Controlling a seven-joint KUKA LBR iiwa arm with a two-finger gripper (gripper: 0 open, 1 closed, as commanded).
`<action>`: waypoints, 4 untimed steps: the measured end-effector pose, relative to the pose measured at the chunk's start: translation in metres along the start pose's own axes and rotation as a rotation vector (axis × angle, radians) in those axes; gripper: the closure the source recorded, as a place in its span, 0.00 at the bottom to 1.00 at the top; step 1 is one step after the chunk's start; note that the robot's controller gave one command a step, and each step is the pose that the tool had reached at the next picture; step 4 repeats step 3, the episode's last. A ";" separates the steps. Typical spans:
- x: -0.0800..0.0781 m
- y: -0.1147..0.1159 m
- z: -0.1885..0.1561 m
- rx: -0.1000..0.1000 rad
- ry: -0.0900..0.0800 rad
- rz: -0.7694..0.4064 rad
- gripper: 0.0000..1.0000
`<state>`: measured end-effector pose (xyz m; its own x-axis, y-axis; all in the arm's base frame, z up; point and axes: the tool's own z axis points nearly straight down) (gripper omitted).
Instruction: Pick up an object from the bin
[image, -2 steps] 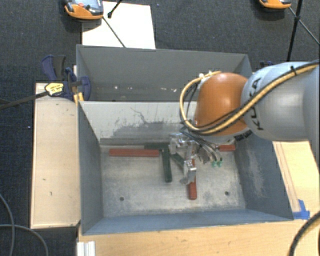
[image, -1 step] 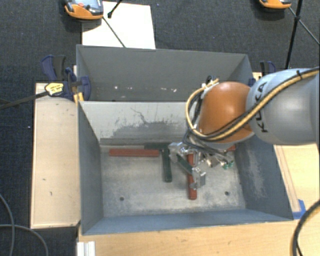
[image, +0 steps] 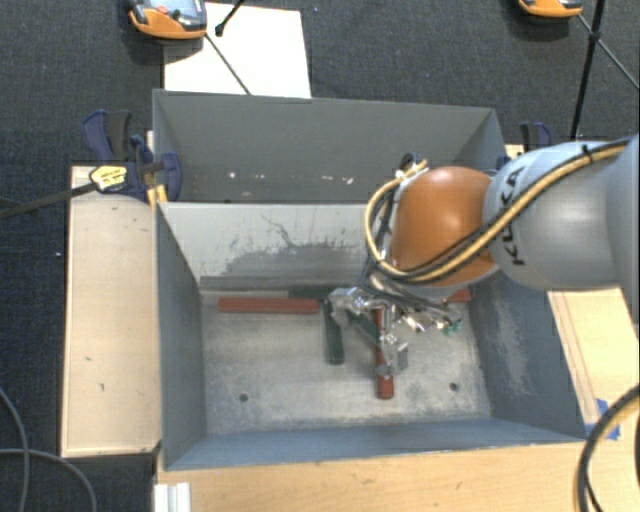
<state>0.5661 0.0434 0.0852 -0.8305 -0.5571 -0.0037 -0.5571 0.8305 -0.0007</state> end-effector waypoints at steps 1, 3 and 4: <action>-0.049 0.054 0.015 -0.002 0.000 -0.434 1.00; -0.044 0.043 -0.130 -0.001 0.000 -0.433 1.00; -0.044 0.043 -0.130 -0.001 0.000 -0.433 1.00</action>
Offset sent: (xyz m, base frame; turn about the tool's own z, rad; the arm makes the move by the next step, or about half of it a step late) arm 0.0000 0.0000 0.0000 0.0000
